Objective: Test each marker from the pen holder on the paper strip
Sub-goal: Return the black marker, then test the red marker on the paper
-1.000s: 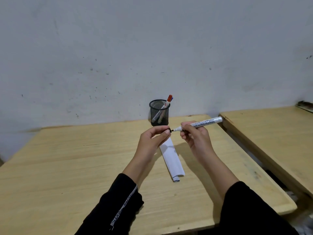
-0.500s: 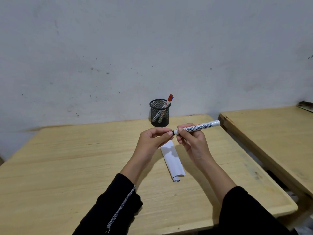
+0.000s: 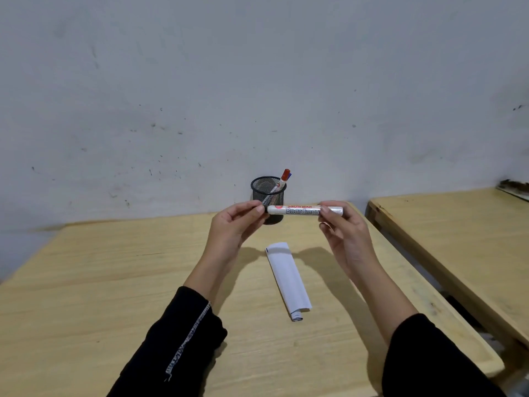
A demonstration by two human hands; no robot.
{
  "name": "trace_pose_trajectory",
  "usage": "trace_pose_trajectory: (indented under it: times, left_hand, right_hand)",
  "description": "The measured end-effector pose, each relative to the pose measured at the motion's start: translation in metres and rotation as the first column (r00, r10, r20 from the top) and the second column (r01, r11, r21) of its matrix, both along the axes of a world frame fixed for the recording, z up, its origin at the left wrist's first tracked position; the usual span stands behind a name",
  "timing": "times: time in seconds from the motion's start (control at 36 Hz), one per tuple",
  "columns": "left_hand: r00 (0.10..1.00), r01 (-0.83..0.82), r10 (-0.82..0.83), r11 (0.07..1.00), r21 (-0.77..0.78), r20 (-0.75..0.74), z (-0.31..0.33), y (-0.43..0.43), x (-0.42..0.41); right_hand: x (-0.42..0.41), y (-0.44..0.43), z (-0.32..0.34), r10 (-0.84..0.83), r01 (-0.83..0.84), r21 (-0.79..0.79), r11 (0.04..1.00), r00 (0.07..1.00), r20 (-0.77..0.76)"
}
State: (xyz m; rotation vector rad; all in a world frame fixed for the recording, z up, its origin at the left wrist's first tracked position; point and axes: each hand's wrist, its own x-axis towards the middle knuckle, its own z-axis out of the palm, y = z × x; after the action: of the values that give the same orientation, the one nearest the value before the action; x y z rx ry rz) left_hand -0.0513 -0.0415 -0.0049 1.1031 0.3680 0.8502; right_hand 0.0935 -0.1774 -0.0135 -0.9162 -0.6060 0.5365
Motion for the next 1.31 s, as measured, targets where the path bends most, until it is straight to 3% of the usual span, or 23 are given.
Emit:
trace_pose_trajectory:
  times: [0.17,0.42,0.5,0.56,0.61,0.67,0.78,0.89,1.0,1.31]
  left_hand:
    - [0.998,-0.064,0.065,0.990,0.123,-0.010,0.024,0.013,0.015]
    - [0.985,-0.039,0.108,0.894,0.446,-0.131,0.040,-0.005,0.034]
    - [0.974,-0.049,0.164,0.825,0.564,-0.155,0.036,-0.006,0.036]
    - [0.939,-0.093,0.290,0.729,0.678,-0.184,0.028,-0.003,0.035]
    - [0.889,-0.097,0.398,0.645,0.758,-0.225,0.017,0.005,0.034]
    - [0.840,-0.048,0.444,0.636,0.771,-0.313,0.004,0.018,0.037]
    - [0.766,0.054,0.431,0.697,0.715,-0.478,-0.025,0.038,0.045]
    - [0.760,0.056,0.364,0.788,0.613,-0.538,-0.047,0.051,0.059]
    - [0.819,0.002,0.321,0.828,0.561,-0.476,-0.064,0.057,0.076]
    - [0.853,-0.090,0.349,0.831,0.549,-0.389,-0.093,0.074,0.097]
  right_hand:
    - [0.014,0.003,-0.004,0.058,0.046,-0.239,0.970,0.910,0.410]
    - [-0.002,0.012,0.001,0.286,0.071,-0.496,0.865,0.743,0.605]
    - [-0.002,0.016,-0.001,0.299,0.100,-0.508,0.856,0.705,0.643]
    - [0.002,0.017,0.000,0.245,0.136,-0.470,0.872,0.711,0.660]
    - [0.012,0.021,0.002,0.143,0.185,-0.404,0.896,0.741,0.656]
    - [0.028,0.032,0.007,0.033,0.216,-0.333,0.918,0.794,0.607]
    - [0.057,0.051,0.016,-0.111,0.192,-0.158,0.969,0.903,0.416]
    - [0.074,0.073,0.024,-0.161,0.183,-0.073,0.980,0.958,0.237]
    - [0.089,0.100,0.020,-0.172,0.188,-0.087,0.978,0.971,0.169]
    - [0.106,0.140,0.006,0.012,0.075,-0.311,0.947,0.963,0.271]
